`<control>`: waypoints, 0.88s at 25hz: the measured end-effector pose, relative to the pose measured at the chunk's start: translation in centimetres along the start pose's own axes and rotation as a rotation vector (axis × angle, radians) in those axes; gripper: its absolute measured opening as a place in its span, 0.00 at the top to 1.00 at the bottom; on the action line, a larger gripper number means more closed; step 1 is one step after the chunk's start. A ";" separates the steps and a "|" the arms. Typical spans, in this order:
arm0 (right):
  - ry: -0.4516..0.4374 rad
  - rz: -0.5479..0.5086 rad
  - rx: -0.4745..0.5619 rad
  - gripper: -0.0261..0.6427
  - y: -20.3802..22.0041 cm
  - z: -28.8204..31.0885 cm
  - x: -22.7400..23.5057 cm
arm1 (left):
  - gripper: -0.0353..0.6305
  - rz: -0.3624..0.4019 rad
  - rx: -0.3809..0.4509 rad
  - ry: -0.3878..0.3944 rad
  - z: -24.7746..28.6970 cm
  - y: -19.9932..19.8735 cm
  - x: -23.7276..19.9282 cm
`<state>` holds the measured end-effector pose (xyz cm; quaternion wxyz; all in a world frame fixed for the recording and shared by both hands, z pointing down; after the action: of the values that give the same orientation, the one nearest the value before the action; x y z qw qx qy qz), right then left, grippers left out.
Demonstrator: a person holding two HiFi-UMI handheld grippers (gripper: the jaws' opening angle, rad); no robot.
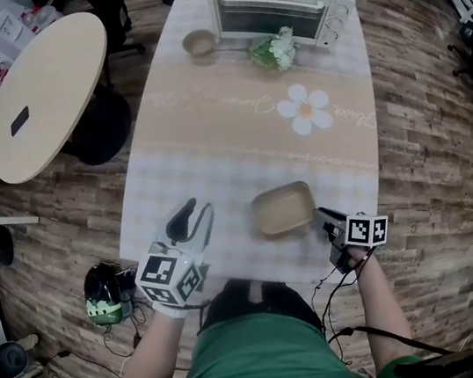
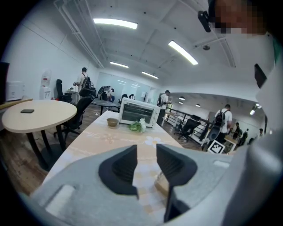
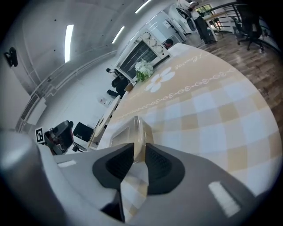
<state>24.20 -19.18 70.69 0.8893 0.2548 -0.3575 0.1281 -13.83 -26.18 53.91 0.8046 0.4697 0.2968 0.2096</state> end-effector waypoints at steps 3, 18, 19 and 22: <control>-0.012 0.036 0.021 0.87 0.1 -0.2 0.2 | 0.75 -0.004 0.004 -0.001 -0.2 0.0 0.1; -0.064 0.098 0.129 0.90 1.3 -3.8 -1.7 | 0.75 -0.007 0.021 0.031 -1.8 -0.6 1.6; -0.067 0.098 0.143 0.90 1.3 -4.2 -2.0 | 0.75 -0.004 0.024 0.032 -2.0 -0.7 1.8; -0.072 0.090 0.191 0.90 1.4 -5.5 -2.9 | 0.75 0.004 0.029 0.034 -2.6 -0.7 2.2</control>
<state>24.71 -15.17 65.77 0.8410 0.3265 -0.3862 0.1922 -13.91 -23.50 51.64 0.7920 0.4785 0.3125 0.2148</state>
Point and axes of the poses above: the fingertips, and each gripper's own axes: z forward along the fingers, x to its right, y out of its underside, the point moved 10 cm from there along -z, backward along the fingers, and after that the axes turned 3 degrees about y, right-handed, at the moved point
